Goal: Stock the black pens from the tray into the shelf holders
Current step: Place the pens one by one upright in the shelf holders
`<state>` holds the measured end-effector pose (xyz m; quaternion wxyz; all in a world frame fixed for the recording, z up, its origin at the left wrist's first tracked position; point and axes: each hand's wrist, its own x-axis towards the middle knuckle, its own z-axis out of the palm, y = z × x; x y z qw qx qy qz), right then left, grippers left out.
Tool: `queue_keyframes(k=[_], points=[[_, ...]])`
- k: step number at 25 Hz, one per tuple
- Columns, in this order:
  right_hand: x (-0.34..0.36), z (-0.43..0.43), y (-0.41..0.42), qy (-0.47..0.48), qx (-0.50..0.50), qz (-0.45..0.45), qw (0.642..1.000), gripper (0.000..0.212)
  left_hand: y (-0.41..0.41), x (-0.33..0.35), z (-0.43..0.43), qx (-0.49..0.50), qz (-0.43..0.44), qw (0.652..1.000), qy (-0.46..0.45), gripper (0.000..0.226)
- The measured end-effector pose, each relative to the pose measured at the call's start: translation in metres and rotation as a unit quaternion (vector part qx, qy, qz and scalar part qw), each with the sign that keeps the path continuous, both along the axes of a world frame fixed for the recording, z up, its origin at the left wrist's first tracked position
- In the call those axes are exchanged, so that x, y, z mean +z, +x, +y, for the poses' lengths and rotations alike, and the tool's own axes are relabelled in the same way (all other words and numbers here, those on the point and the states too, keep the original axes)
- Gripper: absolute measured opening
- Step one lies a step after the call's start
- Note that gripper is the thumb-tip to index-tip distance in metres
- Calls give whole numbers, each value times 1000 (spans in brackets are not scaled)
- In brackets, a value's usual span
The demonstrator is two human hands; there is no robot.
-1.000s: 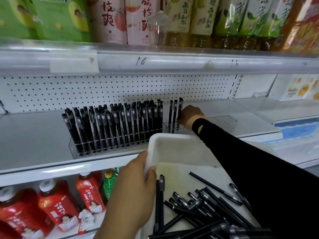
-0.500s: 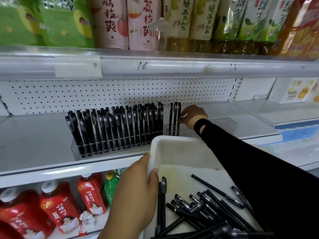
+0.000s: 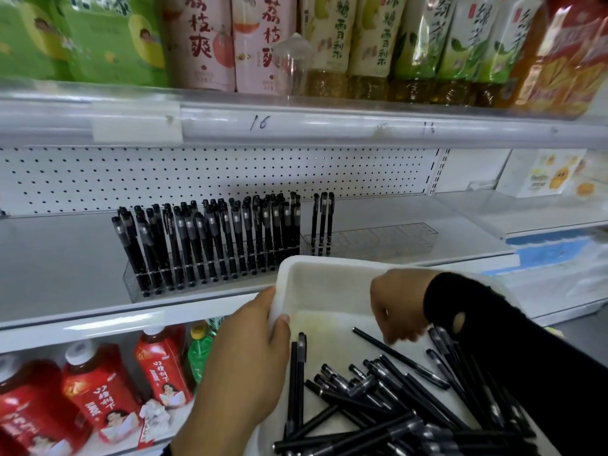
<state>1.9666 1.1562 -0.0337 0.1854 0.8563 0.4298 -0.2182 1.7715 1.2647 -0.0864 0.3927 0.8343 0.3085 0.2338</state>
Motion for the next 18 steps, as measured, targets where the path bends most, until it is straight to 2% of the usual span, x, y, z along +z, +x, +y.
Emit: queue_keyframes(k=[1, 3, 6, 12, 14, 15, 16, 18], points=[[-8, -6, -5, -44, 5, -5, 999, 22, -1, 0, -2, -2, -1, 1000, 1, 33], [-20, -13, -6, -68, 7, -9, 998, 27, -2, 0, -4, -8, -5, 1000, 5, 34], [-25, -16, -7, -49, 0, -14, 999, 30, -2, 2, -5, -3, 1, 1000, 7, 35], [-31, -17, -10, 25, 2, 6, 1000, 19, -5, 3, -5, 0, -6, 1000, 16, 36], [-20, -20, -8, 102, -55, 90, 989, 14, -5, 3, -5, 1, -6, 1000, 17, 35], [-13, -22, -7, 156, -100, 166, 969, 10, -4, 2, -5, 1, -4, 1000, 17, 35], [-5, -25, -5, 208, -139, 248, 936, 9, -4, 2, -5, 1, -3, 1000, 17, 36], [12, -33, 2, 277, -168, 376, 868, 19, -3, 0, -3, 4, 0, 1000, 16, 37]])
